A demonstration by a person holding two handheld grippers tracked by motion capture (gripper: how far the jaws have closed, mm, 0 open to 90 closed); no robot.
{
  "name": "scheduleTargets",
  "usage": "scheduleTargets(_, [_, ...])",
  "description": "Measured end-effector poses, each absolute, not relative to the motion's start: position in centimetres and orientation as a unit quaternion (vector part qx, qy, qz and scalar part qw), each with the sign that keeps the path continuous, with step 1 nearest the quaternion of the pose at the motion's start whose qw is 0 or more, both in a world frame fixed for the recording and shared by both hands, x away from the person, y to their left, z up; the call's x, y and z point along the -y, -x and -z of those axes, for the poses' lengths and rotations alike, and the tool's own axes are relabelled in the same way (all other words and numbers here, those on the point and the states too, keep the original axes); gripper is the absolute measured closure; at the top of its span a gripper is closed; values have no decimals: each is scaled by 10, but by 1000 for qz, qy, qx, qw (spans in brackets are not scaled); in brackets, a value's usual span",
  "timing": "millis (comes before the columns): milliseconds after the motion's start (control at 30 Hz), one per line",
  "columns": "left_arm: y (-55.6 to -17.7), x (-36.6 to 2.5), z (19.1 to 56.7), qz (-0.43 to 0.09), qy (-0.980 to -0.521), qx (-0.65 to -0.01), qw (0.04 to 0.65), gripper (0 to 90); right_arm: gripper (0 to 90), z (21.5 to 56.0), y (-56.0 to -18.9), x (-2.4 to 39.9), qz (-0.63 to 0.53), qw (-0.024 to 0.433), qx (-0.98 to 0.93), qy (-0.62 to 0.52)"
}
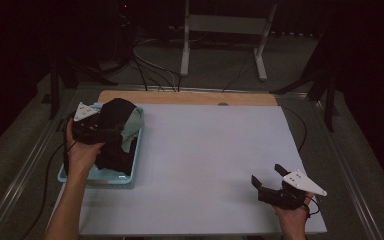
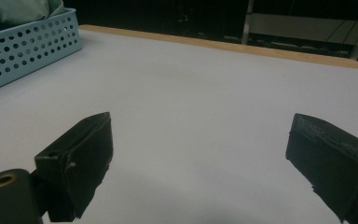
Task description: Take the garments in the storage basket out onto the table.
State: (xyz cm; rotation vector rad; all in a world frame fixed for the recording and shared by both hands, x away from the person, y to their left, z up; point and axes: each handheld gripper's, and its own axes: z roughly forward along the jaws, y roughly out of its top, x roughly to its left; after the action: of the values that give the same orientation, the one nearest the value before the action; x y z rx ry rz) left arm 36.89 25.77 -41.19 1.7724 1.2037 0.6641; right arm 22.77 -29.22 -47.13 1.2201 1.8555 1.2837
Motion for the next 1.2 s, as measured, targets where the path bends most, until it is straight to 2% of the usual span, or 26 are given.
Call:
scheduleTargets(367, [-377,-254,422,-257,-719,-493,416,0,70,471,-228,293,-480,285,-693,-456])
scheduleTargets(600, [-382,-250,436,-248,-732,-506,384,0,70,471,-228,293,-481,285,-693,-456])
scheduleTargets(767, [-388,-256,450,-212,-734,-533,363,0,70,471,-228,293,-481,285,-693,-456])
scheduleTargets(1200, [-401,-258,466,-189,-744,-539,346,0,70,472,-228,291,-479,281,-697,-453])
